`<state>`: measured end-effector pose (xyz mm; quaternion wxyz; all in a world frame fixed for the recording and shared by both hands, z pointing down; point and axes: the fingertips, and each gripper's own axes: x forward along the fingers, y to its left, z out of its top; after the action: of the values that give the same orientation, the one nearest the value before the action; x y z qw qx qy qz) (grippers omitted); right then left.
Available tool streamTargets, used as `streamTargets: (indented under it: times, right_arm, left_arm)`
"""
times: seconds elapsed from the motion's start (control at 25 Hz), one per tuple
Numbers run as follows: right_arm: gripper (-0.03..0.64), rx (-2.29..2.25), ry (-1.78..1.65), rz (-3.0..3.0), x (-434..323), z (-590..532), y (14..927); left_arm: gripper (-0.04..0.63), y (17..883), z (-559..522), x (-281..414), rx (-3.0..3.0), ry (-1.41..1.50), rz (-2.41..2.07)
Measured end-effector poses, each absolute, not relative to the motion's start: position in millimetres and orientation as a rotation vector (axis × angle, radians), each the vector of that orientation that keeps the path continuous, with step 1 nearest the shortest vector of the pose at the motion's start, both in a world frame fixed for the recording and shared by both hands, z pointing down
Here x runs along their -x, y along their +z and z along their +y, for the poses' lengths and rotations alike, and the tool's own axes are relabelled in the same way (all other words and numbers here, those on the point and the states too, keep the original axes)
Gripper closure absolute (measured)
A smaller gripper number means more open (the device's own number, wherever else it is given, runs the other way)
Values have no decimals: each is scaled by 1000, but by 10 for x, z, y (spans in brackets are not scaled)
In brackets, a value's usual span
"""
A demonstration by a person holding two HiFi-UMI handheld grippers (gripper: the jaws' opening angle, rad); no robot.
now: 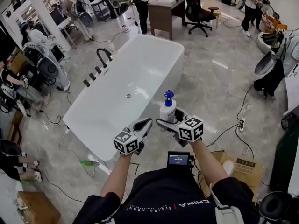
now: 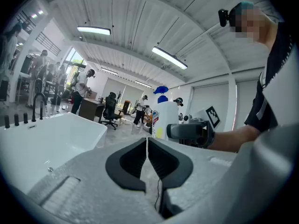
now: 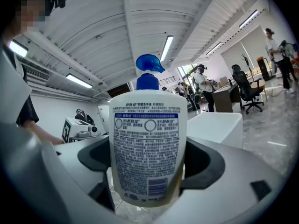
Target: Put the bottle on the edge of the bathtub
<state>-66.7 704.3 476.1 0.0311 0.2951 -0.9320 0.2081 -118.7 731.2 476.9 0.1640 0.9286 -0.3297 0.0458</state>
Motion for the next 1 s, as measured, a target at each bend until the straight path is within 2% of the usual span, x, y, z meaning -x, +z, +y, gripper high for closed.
streamTargets:
  times: [0.64,1.0]
  right_arm:
    - [169,-898,680,-2874,628,6820,4910]
    - [169,-957,639,-2855,194,6643,4909]
  left_arm:
    - [578,4890,7257,1335,-2620,123,-998]
    - [578,4883,7002,933,-2656,193,-962]
